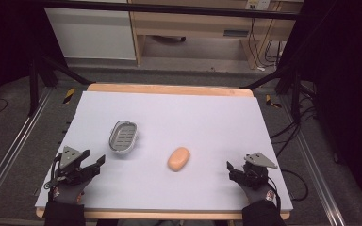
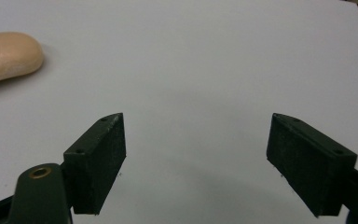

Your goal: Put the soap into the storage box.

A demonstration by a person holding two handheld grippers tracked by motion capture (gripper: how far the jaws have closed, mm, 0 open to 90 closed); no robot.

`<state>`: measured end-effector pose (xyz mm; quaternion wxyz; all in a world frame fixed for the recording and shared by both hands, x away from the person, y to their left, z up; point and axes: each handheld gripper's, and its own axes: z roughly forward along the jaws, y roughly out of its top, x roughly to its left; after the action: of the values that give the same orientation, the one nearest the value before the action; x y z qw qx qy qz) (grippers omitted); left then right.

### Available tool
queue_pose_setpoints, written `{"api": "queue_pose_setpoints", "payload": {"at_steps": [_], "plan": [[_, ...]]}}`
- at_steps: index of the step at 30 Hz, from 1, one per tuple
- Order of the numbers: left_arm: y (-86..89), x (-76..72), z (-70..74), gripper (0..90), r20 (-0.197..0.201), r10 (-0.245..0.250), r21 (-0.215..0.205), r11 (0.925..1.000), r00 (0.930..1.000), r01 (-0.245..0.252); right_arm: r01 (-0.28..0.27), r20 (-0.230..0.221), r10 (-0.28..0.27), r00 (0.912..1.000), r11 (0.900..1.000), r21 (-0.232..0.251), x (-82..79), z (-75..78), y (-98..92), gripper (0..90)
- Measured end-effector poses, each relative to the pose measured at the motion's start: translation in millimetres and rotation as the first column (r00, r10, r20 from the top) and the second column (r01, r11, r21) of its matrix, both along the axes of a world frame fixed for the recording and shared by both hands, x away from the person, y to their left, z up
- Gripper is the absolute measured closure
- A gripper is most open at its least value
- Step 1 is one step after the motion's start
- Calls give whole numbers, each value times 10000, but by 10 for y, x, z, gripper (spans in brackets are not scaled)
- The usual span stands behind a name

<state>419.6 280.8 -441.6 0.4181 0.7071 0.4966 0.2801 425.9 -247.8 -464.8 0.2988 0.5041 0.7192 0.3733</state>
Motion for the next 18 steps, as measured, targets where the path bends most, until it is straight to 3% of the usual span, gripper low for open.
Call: {"api": "queue_pose_setpoints", "payload": {"at_steps": [4, 10, 18], "plan": [[-96, -5, 12, 338, 3, -243, -52, 9997, 9997, 243, 33, -142, -34, 9999, 10000, -55, 1, -9, 4, 198], [-270, -13, 43, 327, 32, -768, -33, 9970, 9970, 768, 114, 24, -114, 9999, 9999, -31, -17, 29, 2, 198], [-445, 1, 57, 313, 29, -1113, 7, 9938, 9938, 1113, -1, -74, 0, 10000, 10000, -41, -7, 9, 24, 193]]}}
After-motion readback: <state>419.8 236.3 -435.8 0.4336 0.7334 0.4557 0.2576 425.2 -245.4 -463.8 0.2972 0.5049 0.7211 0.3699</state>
